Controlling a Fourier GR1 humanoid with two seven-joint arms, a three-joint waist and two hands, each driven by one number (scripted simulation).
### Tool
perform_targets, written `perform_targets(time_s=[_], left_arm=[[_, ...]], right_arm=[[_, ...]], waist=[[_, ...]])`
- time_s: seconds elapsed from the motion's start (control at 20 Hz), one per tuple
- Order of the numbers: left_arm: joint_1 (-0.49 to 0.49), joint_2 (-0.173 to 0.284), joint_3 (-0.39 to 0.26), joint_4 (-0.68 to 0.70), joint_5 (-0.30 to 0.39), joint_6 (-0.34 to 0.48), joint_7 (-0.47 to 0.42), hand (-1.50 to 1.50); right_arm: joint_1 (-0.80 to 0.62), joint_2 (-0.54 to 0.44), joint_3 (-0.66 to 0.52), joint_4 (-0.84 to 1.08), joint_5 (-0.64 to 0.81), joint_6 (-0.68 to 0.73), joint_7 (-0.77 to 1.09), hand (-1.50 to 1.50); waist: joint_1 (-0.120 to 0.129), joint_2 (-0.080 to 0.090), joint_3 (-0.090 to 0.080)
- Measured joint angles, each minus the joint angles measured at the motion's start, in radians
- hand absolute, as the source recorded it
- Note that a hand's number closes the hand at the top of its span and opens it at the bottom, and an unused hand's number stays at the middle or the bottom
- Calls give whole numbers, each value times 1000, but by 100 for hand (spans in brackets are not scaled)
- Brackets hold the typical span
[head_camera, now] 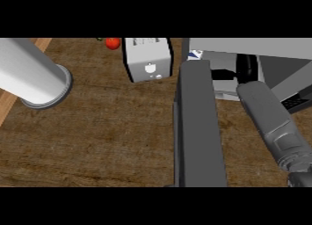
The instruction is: Pick up the milk, place it into the microwave and close the microwave
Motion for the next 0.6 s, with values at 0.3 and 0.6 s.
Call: perform_targets(time_s=[0.3, 0.6], left_arm=[[-49, 18, -4, 25, -26, -9, 2, -150], [-65, 19, -32, 27, -57, -24, 2, -150]], right_arm=[[-16, 8, 17, 49, 27, -8, -7, -150], [-16, 8, -4, 67, 6, 72, -52, -150]], waist=[[13, 3, 0], [9, -2, 1]])
